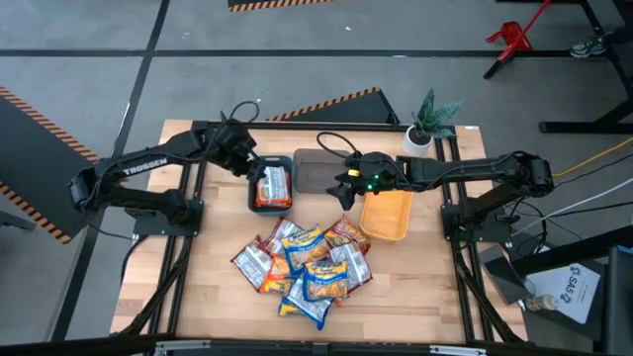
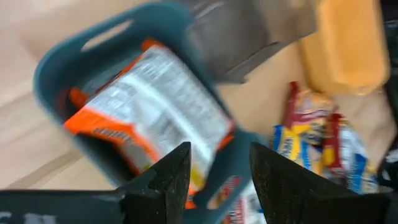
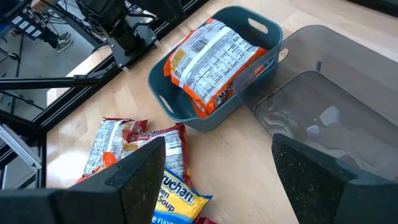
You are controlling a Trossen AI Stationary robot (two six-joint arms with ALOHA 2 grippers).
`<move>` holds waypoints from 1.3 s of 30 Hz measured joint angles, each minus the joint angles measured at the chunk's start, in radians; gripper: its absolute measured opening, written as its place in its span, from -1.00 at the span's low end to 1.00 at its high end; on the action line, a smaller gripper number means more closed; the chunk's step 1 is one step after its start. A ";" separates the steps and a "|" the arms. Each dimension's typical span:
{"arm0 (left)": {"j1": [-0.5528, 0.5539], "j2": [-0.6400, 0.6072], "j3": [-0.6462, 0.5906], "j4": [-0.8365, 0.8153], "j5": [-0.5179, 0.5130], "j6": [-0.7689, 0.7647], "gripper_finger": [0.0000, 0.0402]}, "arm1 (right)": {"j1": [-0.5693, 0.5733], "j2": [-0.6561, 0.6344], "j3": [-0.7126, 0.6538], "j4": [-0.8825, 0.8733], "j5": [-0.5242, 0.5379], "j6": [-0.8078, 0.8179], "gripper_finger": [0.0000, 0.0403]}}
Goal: Sort Maruchan noodles
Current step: Put the blue noodle pack into the black bin
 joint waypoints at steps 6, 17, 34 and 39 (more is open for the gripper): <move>-0.079 0.000 0.161 -0.042 -0.051 0.008 -0.22 | 0.000 0.000 0.000 0.002 0.021 -0.026 0.39; -0.282 0.001 0.247 -0.095 -0.212 -0.012 -0.22 | 0.000 0.000 0.000 0.003 0.041 -0.078 0.39; -0.575 0.005 0.247 -0.099 -0.357 -0.169 -0.22 | 0.008 0.001 0.000 -0.009 0.015 -0.202 0.39; -0.654 0.005 0.247 -0.091 -0.402 -0.206 -0.22 | 0.048 0.007 -0.001 -0.010 -0.009 -0.259 0.39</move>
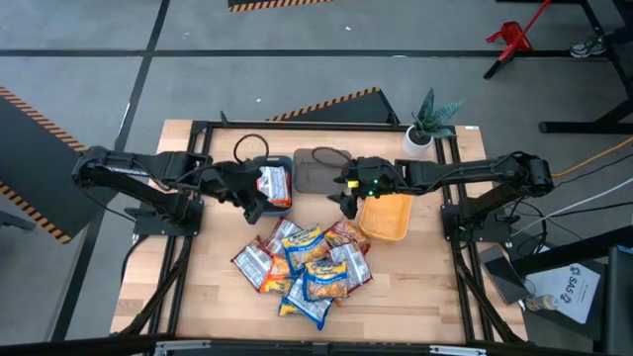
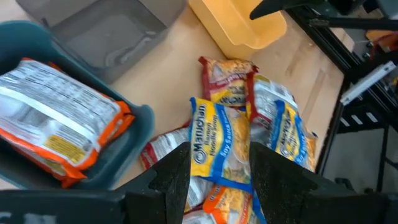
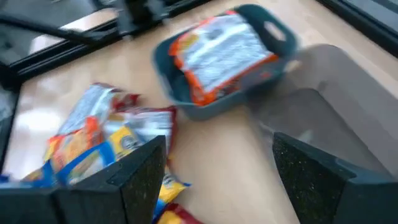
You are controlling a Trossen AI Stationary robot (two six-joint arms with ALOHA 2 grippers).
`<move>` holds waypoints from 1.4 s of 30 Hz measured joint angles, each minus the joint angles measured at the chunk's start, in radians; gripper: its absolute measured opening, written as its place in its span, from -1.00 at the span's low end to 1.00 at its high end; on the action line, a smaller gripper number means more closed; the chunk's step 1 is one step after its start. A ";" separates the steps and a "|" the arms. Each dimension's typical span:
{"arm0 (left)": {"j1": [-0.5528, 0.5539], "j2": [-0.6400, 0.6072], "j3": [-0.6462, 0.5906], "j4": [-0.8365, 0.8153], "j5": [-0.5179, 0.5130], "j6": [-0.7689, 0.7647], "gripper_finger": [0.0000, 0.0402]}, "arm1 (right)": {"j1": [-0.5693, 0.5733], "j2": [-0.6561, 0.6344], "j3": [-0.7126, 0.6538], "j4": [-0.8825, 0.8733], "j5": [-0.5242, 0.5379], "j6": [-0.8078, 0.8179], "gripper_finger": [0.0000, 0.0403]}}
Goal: Sort Maruchan noodles
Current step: Put the blue noodle pack into the black bin
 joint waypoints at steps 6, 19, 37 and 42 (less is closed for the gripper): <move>-0.082 0.004 0.000 0.004 -0.057 -0.055 -0.22 | 0.084 0.020 0.002 -0.025 0.012 0.018 0.39; -0.265 0.173 -0.001 0.164 -0.138 -0.325 -0.22 | 0.344 0.060 0.000 -0.281 0.143 0.741 0.39; -0.393 0.477 -0.002 0.539 -0.185 -0.417 -0.22 | 0.610 0.219 0.000 -0.068 0.441 1.247 0.39; -0.407 0.484 -0.022 0.630 -0.179 -0.428 -0.22 | 0.661 0.262 0.000 -0.047 0.504 1.335 0.39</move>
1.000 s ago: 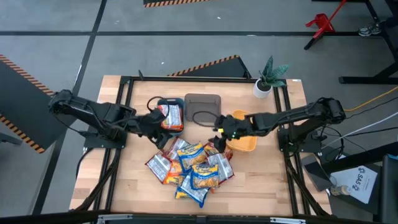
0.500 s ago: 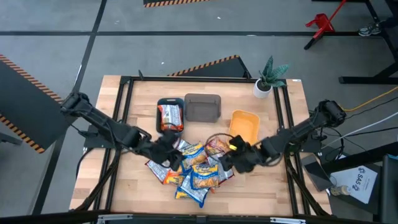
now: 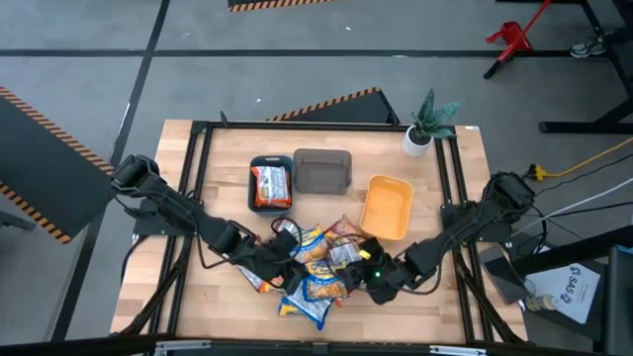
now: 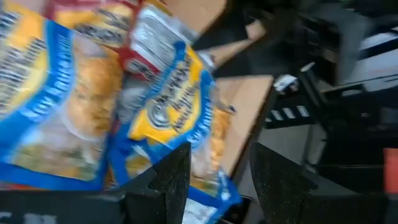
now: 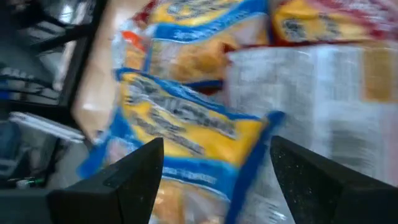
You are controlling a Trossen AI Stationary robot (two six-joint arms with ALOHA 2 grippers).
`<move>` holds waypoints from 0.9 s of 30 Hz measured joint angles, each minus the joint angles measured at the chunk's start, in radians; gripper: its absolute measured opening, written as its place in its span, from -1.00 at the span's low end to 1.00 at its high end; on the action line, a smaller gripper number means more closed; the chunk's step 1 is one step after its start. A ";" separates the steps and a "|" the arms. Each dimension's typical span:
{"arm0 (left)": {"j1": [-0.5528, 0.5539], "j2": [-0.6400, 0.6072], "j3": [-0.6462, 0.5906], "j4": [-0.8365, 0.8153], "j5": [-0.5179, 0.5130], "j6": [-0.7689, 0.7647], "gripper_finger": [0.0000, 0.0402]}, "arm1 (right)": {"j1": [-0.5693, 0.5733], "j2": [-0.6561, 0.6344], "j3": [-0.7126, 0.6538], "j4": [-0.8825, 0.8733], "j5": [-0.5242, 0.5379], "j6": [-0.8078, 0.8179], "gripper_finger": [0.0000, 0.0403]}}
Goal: Sort Maruchan noodles
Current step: Put the blue noodle pack into the black bin
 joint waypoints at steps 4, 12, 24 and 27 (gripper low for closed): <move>-0.022 -0.001 -0.083 0.188 0.016 -0.045 -0.22 | 0.036 0.010 -0.001 0.007 0.028 0.053 0.39; -0.054 0.000 -0.218 0.419 -0.070 -0.158 -0.23 | 0.051 0.014 0.000 0.018 0.054 0.055 0.39; -0.058 0.020 -0.219 0.300 -0.107 -0.285 -0.23 | 0.051 0.062 0.000 0.062 0.043 0.008 0.39; -0.058 0.034 -0.219 0.315 -0.100 -0.319 -0.23 | 0.051 0.062 0.000 0.071 0.025 -0.001 0.39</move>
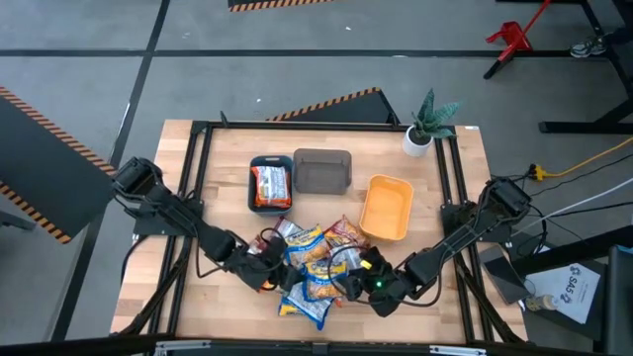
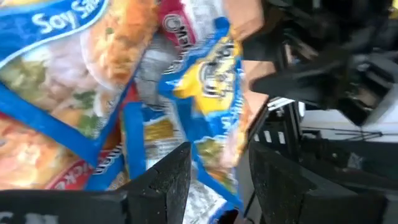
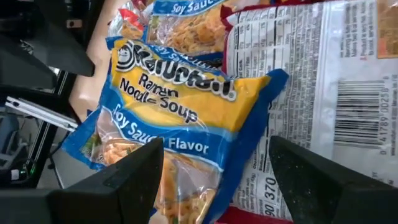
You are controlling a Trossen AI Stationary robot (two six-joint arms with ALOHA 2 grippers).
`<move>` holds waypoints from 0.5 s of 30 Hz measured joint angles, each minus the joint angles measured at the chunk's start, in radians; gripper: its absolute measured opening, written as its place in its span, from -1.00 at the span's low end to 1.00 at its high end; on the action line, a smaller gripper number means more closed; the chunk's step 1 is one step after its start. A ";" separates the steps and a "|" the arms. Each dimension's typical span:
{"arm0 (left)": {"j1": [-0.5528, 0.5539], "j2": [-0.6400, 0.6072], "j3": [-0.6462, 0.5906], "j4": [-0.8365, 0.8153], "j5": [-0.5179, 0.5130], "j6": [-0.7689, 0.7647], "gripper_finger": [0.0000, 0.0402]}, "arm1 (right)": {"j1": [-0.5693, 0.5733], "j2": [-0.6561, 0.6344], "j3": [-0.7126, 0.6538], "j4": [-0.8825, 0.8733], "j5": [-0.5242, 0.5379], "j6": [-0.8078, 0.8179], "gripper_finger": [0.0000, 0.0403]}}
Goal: Sort Maruchan noodles
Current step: Put the blue noodle pack into the black bin
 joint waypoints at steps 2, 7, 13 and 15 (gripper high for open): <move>0.001 0.014 -0.001 0.008 0.002 -0.017 -0.23 | 0.000 0.000 0.000 0.016 -0.009 -0.004 0.39; 0.001 0.057 0.000 0.097 0.016 -0.040 -0.23 | -0.004 0.000 0.000 0.072 -0.017 -0.059 0.39; 0.006 0.069 0.000 0.115 0.017 -0.041 -0.23 | -0.032 0.002 0.000 0.070 -0.039 -0.104 0.39; 0.009 0.069 0.000 0.113 0.017 -0.041 -0.23 | -0.046 0.014 0.000 0.077 -0.050 -0.110 0.39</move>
